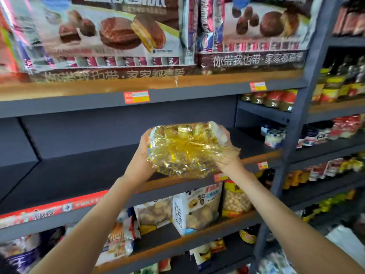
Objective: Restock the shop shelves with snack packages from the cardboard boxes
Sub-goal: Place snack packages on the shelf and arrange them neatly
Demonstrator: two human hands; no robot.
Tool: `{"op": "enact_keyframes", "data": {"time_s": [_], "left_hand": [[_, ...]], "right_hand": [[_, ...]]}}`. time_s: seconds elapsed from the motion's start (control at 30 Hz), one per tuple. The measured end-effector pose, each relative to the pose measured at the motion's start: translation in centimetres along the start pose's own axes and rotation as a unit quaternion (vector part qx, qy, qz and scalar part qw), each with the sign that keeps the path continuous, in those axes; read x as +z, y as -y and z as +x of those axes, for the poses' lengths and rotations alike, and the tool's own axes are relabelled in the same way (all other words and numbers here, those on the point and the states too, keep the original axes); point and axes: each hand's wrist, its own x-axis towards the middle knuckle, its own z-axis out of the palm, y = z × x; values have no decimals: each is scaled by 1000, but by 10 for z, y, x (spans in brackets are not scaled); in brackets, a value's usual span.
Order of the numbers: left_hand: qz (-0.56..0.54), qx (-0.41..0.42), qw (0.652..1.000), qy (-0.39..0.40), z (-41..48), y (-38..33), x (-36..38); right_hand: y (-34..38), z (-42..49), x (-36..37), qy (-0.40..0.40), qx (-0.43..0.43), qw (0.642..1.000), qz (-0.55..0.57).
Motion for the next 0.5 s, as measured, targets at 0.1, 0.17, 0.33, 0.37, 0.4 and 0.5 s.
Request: {"op": "enact_keyframes", "data": {"time_s": [0.1,0.17,0.33,0.37,0.4,0.5], "left_hand": [[53,34,998,21,41,13,22],[84,16,996,29,65,18,42],[36,-94,995,-13,115,25,87],[42,-107,993,-10,123,20,97],[43,-115,992,-12,130,17,106],[63,-125,990,-24,147,16,135]], "right_hand": [[-15,34,-19,-19,-88,995,-43],[-30,60,-31,3,-86,994,-74],[-62,123,-63,51,-2,995,-81],[-66,134,-68,50,4,995,-81],[-72,145,-72,48,6,996,-80],[-86,175,-86,44,0,995,-91]]}}
